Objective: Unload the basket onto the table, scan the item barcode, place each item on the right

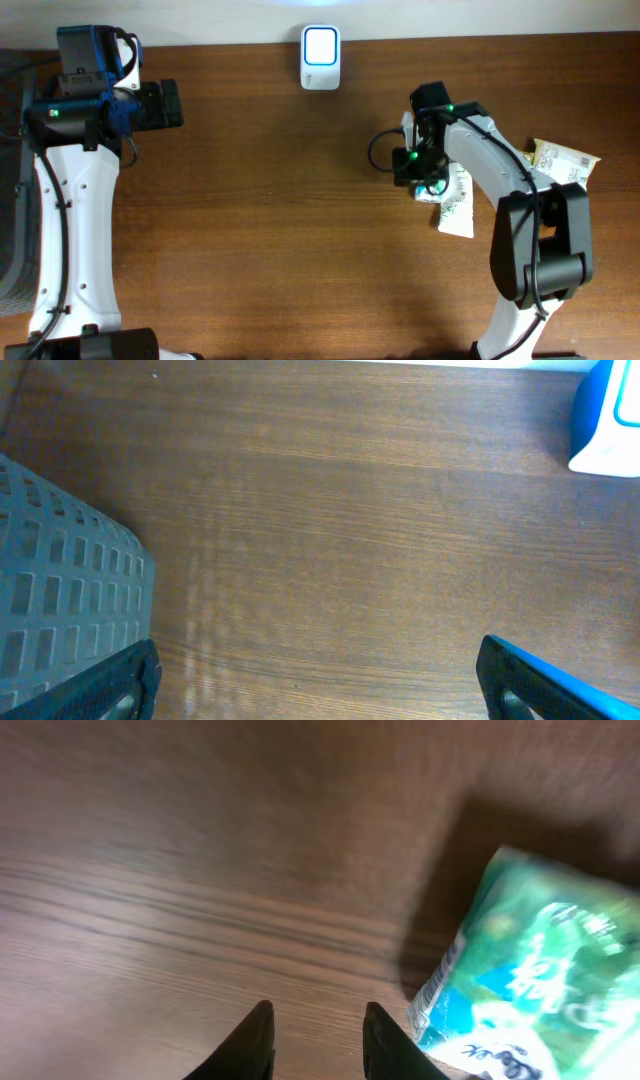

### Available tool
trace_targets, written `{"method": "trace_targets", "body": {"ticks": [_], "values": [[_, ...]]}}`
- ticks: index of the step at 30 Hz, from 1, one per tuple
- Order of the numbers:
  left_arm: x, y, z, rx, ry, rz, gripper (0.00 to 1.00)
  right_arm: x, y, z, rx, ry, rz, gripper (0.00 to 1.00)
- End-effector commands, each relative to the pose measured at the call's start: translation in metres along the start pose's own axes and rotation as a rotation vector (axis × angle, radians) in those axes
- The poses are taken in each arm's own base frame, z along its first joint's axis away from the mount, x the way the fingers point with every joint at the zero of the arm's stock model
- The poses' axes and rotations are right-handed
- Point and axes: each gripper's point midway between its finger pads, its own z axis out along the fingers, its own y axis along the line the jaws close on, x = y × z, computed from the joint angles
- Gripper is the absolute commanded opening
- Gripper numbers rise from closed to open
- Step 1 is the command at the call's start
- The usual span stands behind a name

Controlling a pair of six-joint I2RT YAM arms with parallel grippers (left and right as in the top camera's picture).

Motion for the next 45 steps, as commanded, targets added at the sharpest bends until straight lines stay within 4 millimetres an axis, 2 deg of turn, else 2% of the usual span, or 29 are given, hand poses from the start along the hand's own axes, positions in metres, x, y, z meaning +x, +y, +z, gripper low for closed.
{"method": "trace_targets", "body": {"ticks": [1,4,8,12,14,15,16,18,20,21,22,24,27,29,30,32,35,37,41,45], "values": [[-0.003,0.003,-0.007,-0.008,-0.02,-0.013,0.99,0.008,-0.048,0.008,0.177,0.009,0.085,0.29],[-0.003,0.003,-0.007,-0.008,-0.02,-0.013,0.99,0.008,-0.078,0.002,0.234,0.005,0.141,0.27],[-0.003,0.003,-0.007,-0.008,-0.02,-0.013,0.99,0.018,-0.117,-0.007,0.272,0.03,0.236,0.26],[-0.003,0.003,-0.007,-0.008,-0.02,-0.013,0.99,0.01,-0.12,-0.018,0.258,0.007,0.231,0.22],[-0.003,0.003,-0.007,-0.008,-0.02,-0.013,0.99,-0.003,-0.095,-0.04,0.171,-0.026,0.12,0.2],[-0.003,0.003,-0.007,-0.008,-0.02,-0.013,0.99,-0.008,-0.082,-0.056,0.139,-0.052,0.078,0.2],[-0.003,0.003,-0.007,-0.008,-0.02,-0.013,0.99,-0.014,-0.062,-0.092,0.098,-0.121,0.023,0.2],[-0.003,0.003,-0.007,-0.008,-0.02,-0.013,0.99,-0.015,-0.033,-0.161,0.048,-0.269,-0.026,0.25],[-0.003,0.003,-0.007,-0.009,-0.02,-0.014,0.99,0.0,-0.014,-0.219,0.029,-0.397,-0.063,0.34],[-0.003,0.003,-0.007,-0.009,-0.02,-0.015,0.99,0.016,-0.008,-0.25,0.031,-0.457,-0.075,0.37],[-0.003,0.003,-0.007,-0.009,-0.02,-0.015,0.99,0.042,-0.001,-0.284,0.031,-0.527,-0.086,0.99],[-0.003,0.003,-0.007,-0.009,-0.02,-0.015,0.99,0.073,0.007,-0.32,0.031,-0.643,-0.109,0.99],[-0.003,0.003,-0.007,-0.009,-0.02,-0.015,0.99,0.113,0.016,-0.362,0.031,-0.805,-0.14,0.99],[-0.003,0.003,-0.007,-0.009,-0.02,-0.015,0.99,0.139,0.02,-0.382,0.031,-0.89,-0.156,0.99],[-0.003,0.003,-0.007,-0.009,-0.02,-0.015,0.99,0.151,0.016,-0.387,0.062,-0.916,-0.146,0.99],[-0.003,0.003,-0.007,-0.009,-0.02,-0.015,0.99,0.18,0.011,-0.384,0.082,-0.898,-0.133,0.99],[-0.003,0.003,-0.007,-0.009,-0.02,-0.015,0.99,0.198,0.007,-0.378,0.099,-0.876,-0.121,0.99],[-0.003,0.003,-0.007,-0.009,-0.02,-0.015,0.99,0.194,0.001,-0.379,0.131,-0.896,-0.108,0.99],[-0.003,0.004,-0.007,-0.01,-0.02,-0.015,0.99,0.17,0.005,-0.385,0.133,-1.127,-0.18,0.99],[-0.003,0.003,-0.007,-0.009,-0.02,-0.015,0.99,0.149,0.016,-0.356,0.05,-1.37,-0.284,0.98]]}}
